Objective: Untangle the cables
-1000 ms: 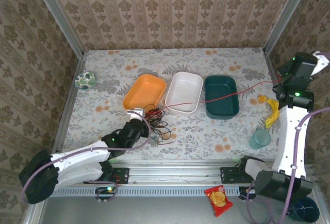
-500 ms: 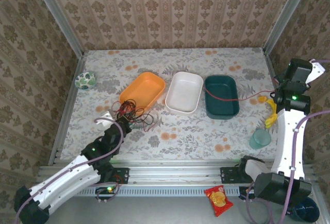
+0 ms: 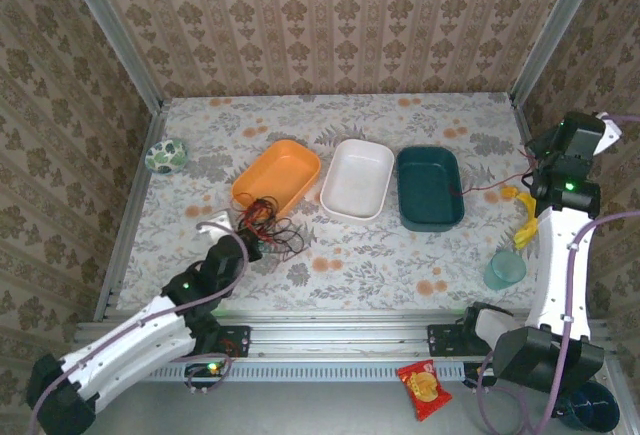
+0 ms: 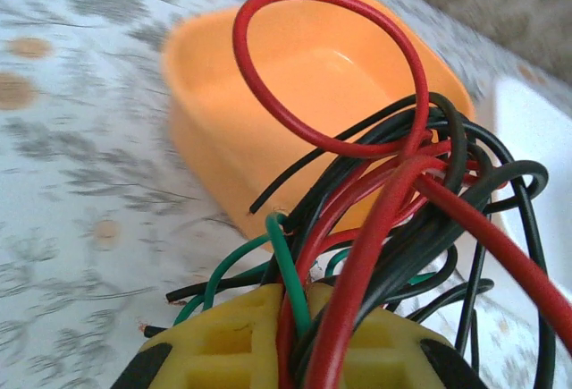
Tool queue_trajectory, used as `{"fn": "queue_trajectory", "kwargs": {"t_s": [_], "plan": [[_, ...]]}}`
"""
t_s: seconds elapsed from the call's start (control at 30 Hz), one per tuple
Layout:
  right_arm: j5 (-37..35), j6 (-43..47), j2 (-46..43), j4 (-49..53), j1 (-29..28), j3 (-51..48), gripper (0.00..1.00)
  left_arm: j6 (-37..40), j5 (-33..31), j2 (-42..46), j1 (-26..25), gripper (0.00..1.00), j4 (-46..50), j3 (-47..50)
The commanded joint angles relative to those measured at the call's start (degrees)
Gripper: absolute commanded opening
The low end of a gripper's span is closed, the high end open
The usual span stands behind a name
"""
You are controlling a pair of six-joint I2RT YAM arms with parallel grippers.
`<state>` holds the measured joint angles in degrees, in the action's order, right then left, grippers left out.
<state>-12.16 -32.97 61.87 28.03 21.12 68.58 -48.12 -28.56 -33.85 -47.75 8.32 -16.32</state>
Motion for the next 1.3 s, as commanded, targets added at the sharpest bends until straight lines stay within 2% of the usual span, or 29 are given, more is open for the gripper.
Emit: {"fn": "queue_trajectory", "kwargs": {"t_s": [0.0,0.17,0.23,0.4,0.5,0.67,0.97,1.0,1.03,1.1,1.17,1.27], "plan": [[2.7,2.1,-0.9,-3.7,-2.2,-0.7,0.0,11.9,10.0,-5.3,-2.3,0.0,-12.1,-5.0],[3.7,3.5,-0.4,-5.2,-7.0,-2.5,0.0,16.9,14.8,-15.8,-4.4,0.0,-19.8,-10.6],[4.5,3.5,0.2,-5.7,-9.2,-3.6,0.0,17.6,14.5,-19.7,-5.2,0.0,-22.6,-12.3],[1.3,3.4,1.1,-9.7,-18.7,-10.5,0.0,14.8,7.5,-27.4,-5.6,0.0,-25.1,-13.1],[1.2,2.7,2.7,-12.1,-22.2,-14.5,0.0,12.9,3.4,-30.4,-6.6,0.0,-25.2,-13.1],[3.1,2.2,8.6,-13.0,-24.6,-17.4,0.0,9.2,-1.1,-32.3,-8.0,0.0,-24.1,-12.9],[7.7,1.8,20.0,-11.1,-24.9,-16.4,0.0,7.4,-1.9,-33.5,-8.0,0.0,-23.3,-13.3],[7.9,1.8,20.5,-10.6,-24.9,-16.1,0.03,7.2,-2.1,-33.4,-8.0,0.0,-23.1,-13.2],[7.9,1.9,20.9,-10.0,-24.9,-15.8,0.11,6.9,-2.2,-33.3,-8.0,0.0,-22.9,-13.1],[7.5,2.0,21.4,-8.7,-25.1,-15.2,0.37,6.2,-2.7,-33.1,-8.0,0.0,-22.6,-13.0],[5.4,1.9,20.9,-6.9,-25.2,-14.6,0.5,5.6,-3.2,-33.0,-8.0,0.0,-22.1,-12.8],[2.1,1.6,18.7,-5.1,-25.5,-14.4,0.59,4.9,-3.8,-32.8,-7.9,0.0,-21.8,-12.5]]}}
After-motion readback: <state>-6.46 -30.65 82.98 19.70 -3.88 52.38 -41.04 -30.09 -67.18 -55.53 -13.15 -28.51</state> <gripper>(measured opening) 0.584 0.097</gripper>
